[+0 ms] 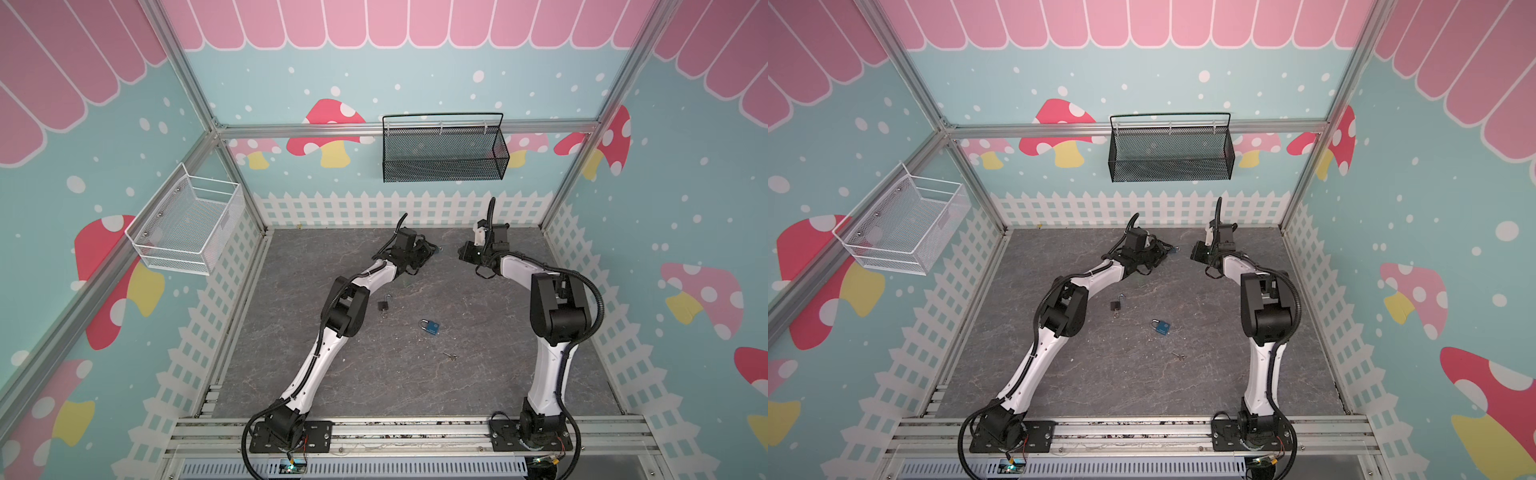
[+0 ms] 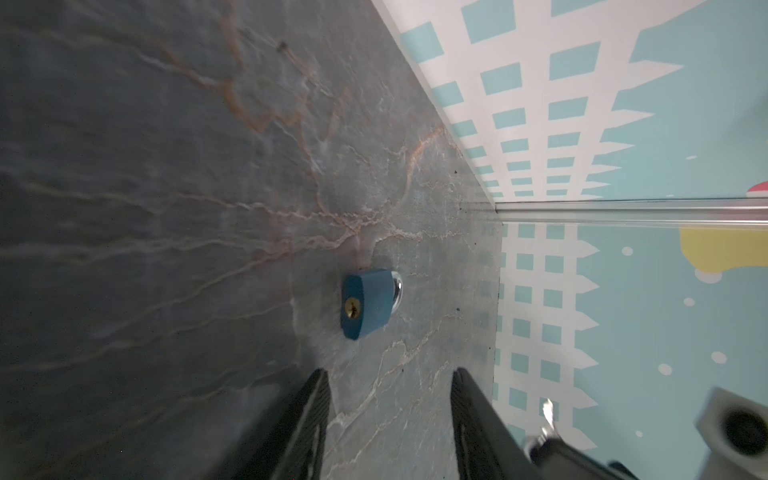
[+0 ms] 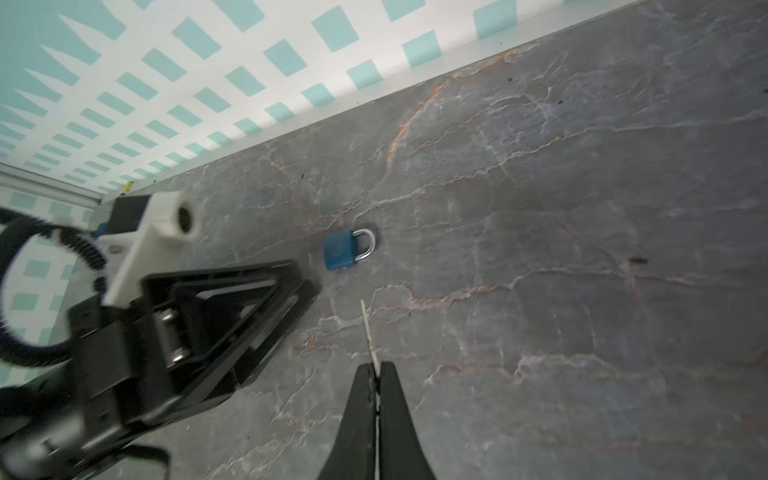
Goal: Unlock with the key
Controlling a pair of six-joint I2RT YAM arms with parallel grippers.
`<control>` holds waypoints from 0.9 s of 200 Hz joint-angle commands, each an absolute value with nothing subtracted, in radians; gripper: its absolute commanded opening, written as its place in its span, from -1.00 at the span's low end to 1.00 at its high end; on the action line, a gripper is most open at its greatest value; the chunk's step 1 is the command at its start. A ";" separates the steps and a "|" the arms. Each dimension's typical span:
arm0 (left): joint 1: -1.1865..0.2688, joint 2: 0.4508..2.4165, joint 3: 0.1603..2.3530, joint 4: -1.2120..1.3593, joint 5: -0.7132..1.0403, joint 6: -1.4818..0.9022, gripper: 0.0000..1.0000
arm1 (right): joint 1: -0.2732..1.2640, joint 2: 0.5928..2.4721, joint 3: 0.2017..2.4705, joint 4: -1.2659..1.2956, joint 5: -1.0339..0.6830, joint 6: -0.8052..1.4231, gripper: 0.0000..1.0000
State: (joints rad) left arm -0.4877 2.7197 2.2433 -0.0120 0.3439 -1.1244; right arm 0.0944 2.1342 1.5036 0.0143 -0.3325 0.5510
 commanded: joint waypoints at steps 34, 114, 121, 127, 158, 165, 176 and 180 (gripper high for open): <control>-0.444 2.652 2.227 0.056 0.330 -1.018 0.02 | 0.106 2.352 1.829 -0.089 -0.370 0.548 -1.00; -0.421 2.546 2.033 0.181 0.323 -1.049 0.05 | 0.129 2.644 2.218 -0.212 -0.488 0.553 -1.00; -0.417 2.533 2.013 0.187 0.325 -1.045 0.06 | 0.132 2.657 2.232 -0.213 -0.502 0.556 -1.00; -0.414 2.520 1.994 0.188 0.320 -1.042 0.06 | 0.135 2.663 2.239 -0.213 -0.506 0.557 -1.00; -0.414 2.475 1.915 0.219 0.313 -1.050 0.07 | 0.142 2.681 2.226 -0.222 -0.541 0.561 -1.00; -0.414 2.470 1.911 0.215 0.319 -1.051 0.07 | 0.147 2.682 2.221 -0.230 -0.551 0.560 -1.00; -0.414 2.466 1.909 0.192 0.323 -1.040 0.07 | 0.159 2.671 2.201 -0.242 -0.569 0.548 -1.00; -0.414 2.463 1.910 0.178 0.323 -1.032 0.08 | 0.164 2.667 2.186 -0.242 -0.572 0.541 -1.00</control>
